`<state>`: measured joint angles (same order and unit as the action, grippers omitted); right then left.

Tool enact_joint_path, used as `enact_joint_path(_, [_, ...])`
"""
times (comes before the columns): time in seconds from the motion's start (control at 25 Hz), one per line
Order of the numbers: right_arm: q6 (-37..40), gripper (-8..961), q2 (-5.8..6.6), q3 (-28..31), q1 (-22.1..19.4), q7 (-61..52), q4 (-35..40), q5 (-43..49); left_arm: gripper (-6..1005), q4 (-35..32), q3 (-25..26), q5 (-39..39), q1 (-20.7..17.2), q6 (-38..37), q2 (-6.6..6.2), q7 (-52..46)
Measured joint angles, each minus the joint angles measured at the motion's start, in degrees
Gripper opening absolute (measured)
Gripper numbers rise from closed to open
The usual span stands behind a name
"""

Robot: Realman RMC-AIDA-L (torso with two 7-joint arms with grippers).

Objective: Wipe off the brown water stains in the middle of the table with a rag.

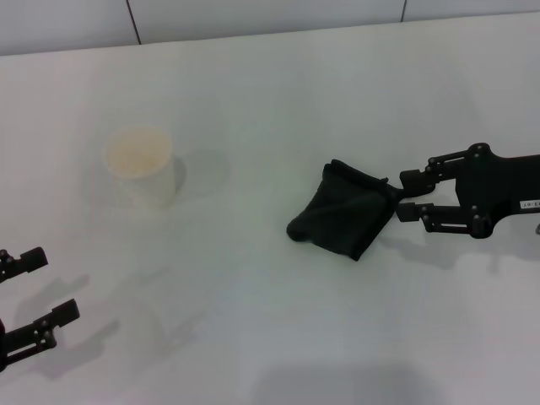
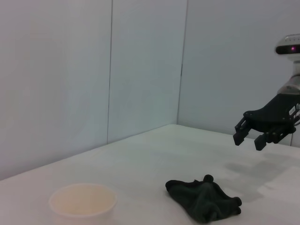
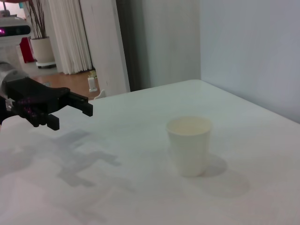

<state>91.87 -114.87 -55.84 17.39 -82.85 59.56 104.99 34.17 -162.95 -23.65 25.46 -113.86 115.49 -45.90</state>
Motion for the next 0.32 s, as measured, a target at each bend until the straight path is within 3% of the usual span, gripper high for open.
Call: enact_joint_path(0.32, [0.1,438,0.0,0.1,-0.1,0.1,-0.5,-0.1,803,0.2,0.0,0.0,0.3,0.1,0.3,-0.4])
